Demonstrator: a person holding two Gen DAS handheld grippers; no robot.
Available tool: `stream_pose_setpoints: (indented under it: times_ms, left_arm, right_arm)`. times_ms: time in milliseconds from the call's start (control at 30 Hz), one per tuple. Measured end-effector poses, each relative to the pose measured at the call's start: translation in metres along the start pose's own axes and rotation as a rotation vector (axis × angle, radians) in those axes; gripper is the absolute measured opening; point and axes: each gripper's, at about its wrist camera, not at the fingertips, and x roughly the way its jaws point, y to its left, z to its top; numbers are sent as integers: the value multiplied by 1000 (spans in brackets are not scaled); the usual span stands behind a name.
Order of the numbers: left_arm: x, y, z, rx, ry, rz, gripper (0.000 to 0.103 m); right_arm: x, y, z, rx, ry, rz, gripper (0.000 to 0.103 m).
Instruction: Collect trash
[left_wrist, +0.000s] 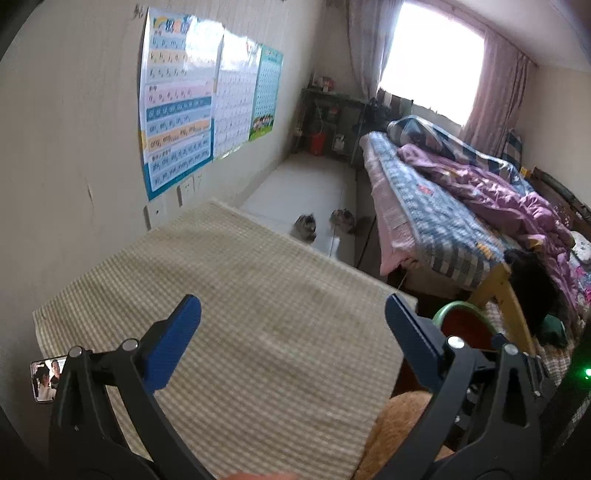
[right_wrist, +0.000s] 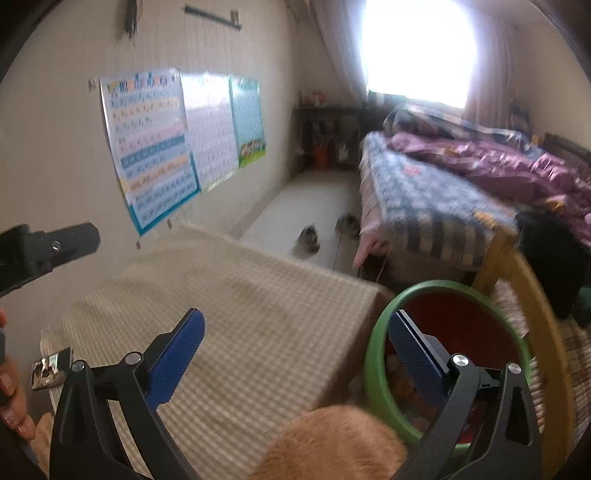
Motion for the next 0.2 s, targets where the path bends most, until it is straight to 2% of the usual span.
stream_pose_setpoints:
  times_ms: [100,200]
  left_arm:
    - [10,38,-13,-44,78,12,98]
    - [15,92,-45,-127,163,89,98]
  right_arm:
    - [27,18,-13,54,116,58,97]
    - [54,52,-31,73,236,104,97]
